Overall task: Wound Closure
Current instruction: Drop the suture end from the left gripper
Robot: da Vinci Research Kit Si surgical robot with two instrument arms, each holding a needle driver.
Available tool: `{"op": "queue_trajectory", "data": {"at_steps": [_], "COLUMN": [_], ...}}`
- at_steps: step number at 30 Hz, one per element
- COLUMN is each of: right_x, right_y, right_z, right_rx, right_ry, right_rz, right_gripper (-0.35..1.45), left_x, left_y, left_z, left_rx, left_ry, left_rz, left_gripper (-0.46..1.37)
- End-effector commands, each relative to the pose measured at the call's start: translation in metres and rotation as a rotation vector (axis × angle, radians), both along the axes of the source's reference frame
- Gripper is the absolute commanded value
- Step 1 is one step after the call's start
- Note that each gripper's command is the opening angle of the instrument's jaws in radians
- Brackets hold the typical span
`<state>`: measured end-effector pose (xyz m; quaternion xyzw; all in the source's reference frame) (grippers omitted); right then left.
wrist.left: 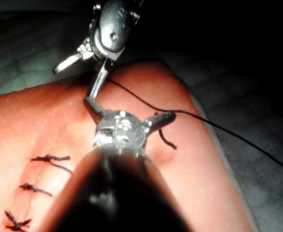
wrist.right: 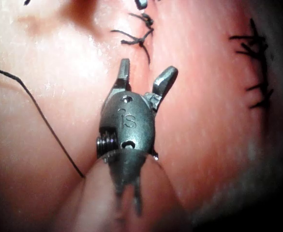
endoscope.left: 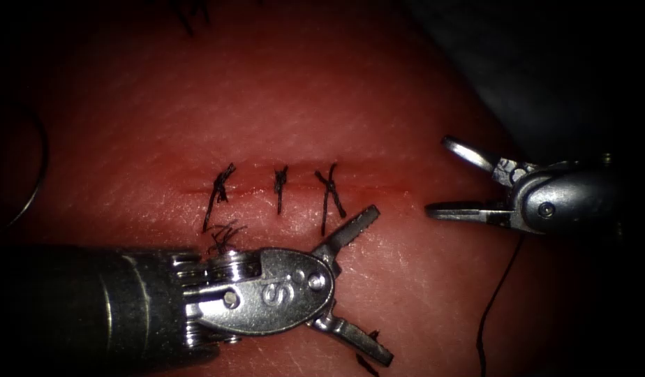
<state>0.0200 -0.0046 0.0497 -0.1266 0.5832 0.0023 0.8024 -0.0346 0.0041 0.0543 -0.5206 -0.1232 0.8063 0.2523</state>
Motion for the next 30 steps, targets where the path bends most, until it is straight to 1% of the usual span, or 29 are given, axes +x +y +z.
{"op": "queue_trajectory", "data": {"at_steps": [1,4,8,10,12,13,14,17,20,22,24,26,30], "right_x": [-0.0003,-0.0008,-0.0015,-0.0019,-0.0021,-0.0023,-0.0024,-0.0025,-0.0024,-0.0024,-0.0023,-0.0023,-0.0023], "right_y": [0.0000,0.0001,0.0001,0.0002,0.0003,0.0003,0.0004,0.0003,0.0003,0.0002,0.0002,0.0001,0.0001], "right_z": [-0.0001,-0.0001,-0.0002,-0.0002,-0.0002,-0.0002,-0.0001,-0.0001,-0.0002,-0.0002,-0.0002,-0.0002,-0.0002], "right_rx": [0.003,0.003,0.004,0.005,0.006,0.006,0.008,0.010,0.010,0.010,0.009,0.009,0.009], "right_ry": [0.001,0.003,0.007,0.008,0.007,0.004,-0.007,-0.021,-0.022,-0.022,-0.022,-0.022,-0.022], "right_rz": [-0.010,-0.015,-0.022,-0.025,-0.026,-0.024,-0.017,-0.008,-0.007,-0.007,-0.007,-0.007,-0.007], "right_gripper": [1.25,1.22,1.14,1.09,1.06,1.06,1.06,1.07,1.07,1.06,1.07,1.08,1.07], "left_x": [-0.0005,-0.0010,-0.0007,-0.0001,0.0003,0.0006,0.0012,0.0021,0.0031,0.0038,0.0047,0.0053,0.0070], "left_y": [0.0000,-0.0003,-0.0014,-0.0023,-0.0027,-0.0030,-0.0037,-0.0045,-0.0053,-0.0056,-0.0060,-0.0062,-0.0066], "left_z": [0.0005,0.0019,0.0043,0.0059,0.0066,0.0072,0.0083,0.0098,0.0110,0.0117,0.0122,0.0123,0.0118], "left_rx": [-0.010,-0.024,-0.043,-0.057,-0.062,-0.068,-0.082,-0.099,-0.106,-0.108,-0.113,-0.111,-0.113], "left_ry": [0.001,0.004,0.006,0.002,0.008,0.015,0.029,0.042,0.049,0.069,0.109,0.123,0.122], "left_rz": [0.003,0.004,0.007,0.012,0.016,0.013,0.006,0.001,0.013,0.023,0.023,0.030,0.033], "left_gripper": [1.17,1.10,1.05,1.06,1.06,1.04,1.01,0.99,0.98,0.98,0.98,0.98,0.99]}}
